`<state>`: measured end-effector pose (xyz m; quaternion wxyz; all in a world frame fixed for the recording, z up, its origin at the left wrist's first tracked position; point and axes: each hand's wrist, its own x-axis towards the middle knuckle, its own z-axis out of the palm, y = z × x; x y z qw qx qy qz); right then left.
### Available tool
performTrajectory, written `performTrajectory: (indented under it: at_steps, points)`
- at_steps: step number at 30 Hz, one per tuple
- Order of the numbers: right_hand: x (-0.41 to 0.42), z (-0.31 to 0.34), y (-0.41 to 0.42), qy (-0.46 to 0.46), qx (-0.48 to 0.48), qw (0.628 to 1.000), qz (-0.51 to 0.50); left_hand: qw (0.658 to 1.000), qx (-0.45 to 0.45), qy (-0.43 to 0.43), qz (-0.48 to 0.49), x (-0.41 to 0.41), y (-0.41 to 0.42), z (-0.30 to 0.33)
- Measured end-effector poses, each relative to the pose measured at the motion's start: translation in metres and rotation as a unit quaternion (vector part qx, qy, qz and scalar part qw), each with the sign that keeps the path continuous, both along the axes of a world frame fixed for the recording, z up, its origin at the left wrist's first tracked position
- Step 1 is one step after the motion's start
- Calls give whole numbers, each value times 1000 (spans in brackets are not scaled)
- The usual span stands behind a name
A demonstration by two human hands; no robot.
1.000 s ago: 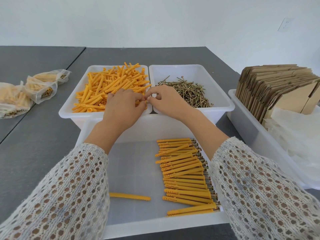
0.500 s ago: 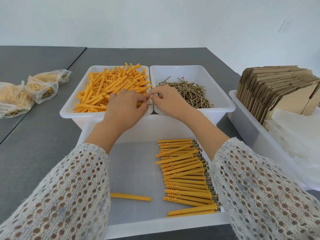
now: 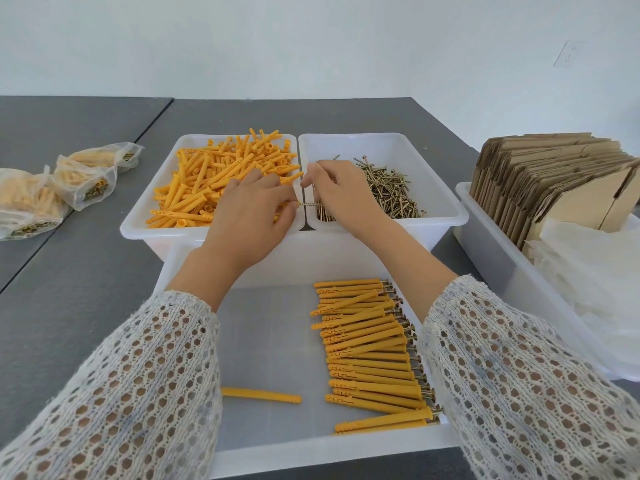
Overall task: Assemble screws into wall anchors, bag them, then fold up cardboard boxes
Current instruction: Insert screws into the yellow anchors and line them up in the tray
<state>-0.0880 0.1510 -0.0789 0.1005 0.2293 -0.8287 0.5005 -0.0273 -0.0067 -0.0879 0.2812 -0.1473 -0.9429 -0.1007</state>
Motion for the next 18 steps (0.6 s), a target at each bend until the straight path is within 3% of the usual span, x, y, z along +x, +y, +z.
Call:
performTrajectory:
  at_steps: [5,9,13,18]
  points:
    - [1,4,-5,-41,-105,993,-27,1000,10,-1,-27,0,5,0]
    - [-2,8,-7,-124,-216,968,-12,998,7,7,-67,4,13,4]
    - [-1,10,-11,-195,-225,954,21,994,-11,1,-113,9,30,5]
    - [-11,13,9,-302,-385,871,46,994,45,-17,-95,16,36,11]
